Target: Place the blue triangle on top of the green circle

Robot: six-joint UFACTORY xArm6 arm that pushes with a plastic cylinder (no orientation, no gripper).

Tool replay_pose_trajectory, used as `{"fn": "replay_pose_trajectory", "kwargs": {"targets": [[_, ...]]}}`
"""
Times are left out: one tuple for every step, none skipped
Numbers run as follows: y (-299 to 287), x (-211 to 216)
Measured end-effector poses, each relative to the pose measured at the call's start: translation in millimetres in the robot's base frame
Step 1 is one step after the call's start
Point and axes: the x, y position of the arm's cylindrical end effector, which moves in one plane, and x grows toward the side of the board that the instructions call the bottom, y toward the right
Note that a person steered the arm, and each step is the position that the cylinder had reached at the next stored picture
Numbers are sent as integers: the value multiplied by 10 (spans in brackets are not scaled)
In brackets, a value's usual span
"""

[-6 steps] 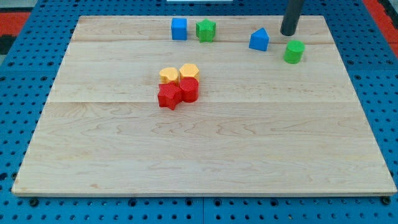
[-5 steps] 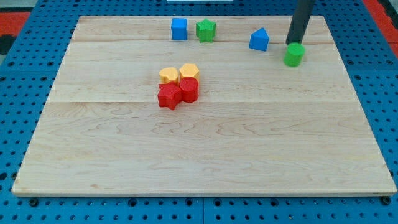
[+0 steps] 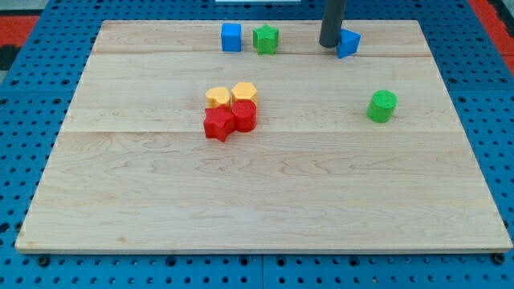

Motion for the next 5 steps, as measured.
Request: {"fn": "replay_pose_trajectory", "kwargs": {"targets": [[159, -2], [491, -158], [691, -220], [748, 82], [637, 494]]}}
